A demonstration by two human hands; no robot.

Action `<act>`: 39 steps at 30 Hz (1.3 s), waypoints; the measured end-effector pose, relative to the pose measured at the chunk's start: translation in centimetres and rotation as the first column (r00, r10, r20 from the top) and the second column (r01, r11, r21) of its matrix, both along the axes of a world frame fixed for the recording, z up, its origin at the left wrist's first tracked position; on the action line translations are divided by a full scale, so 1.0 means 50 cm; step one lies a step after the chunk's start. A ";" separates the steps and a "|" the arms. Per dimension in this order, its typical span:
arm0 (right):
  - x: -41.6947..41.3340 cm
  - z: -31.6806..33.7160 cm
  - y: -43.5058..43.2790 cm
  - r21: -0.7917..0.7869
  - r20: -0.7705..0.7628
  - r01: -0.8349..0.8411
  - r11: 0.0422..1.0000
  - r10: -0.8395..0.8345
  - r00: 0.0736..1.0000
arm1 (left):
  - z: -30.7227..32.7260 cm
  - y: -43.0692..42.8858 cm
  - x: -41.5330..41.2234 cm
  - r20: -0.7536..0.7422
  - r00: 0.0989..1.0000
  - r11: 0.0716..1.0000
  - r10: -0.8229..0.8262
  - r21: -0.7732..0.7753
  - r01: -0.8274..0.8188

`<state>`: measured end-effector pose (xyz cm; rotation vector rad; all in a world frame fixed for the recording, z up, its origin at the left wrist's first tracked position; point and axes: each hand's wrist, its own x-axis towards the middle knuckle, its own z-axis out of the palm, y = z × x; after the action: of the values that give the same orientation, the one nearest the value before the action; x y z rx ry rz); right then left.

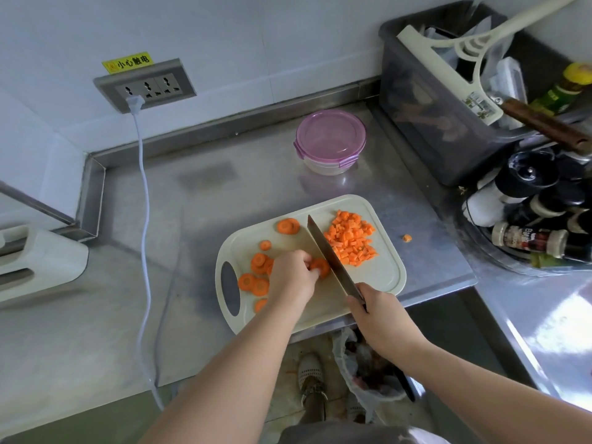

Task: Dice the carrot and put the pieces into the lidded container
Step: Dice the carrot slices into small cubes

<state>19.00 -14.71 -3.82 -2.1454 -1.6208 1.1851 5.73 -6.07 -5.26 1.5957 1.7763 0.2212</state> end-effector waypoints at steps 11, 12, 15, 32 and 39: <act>0.009 0.006 0.016 -0.044 0.100 -0.123 0.991 0.127 0.987 | 0.006 -0.002 0.001 0.076 0.987 0.988 0.143 -0.072 -0.137; 0.012 0.011 0.018 -0.032 0.104 -0.115 0.993 0.118 0.988 | 0.004 -0.001 0.000 0.082 0.985 0.986 0.152 -0.089 -0.144; 0.017 0.027 0.015 0.067 0.128 -0.096 0.993 0.087 0.988 | -0.006 0.003 -0.001 0.106 0.979 0.978 0.176 -0.136 -0.161; 0.000 0.010 -0.016 -0.012 0.245 -0.177 0.984 0.174 0.954 | -0.008 -0.003 0.004 0.131 0.969 0.974 0.209 -0.119 -0.194; 0.003 0.006 -0.015 -0.037 0.267 -0.199 0.979 0.202 0.942 | -0.006 -0.003 0.006 0.124 0.969 0.972 0.214 -0.124 -0.199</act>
<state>19.15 -15.45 -3.53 -2.2738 -1.9927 0.9847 6.03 -6.21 -5.57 1.2868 1.8149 0.3167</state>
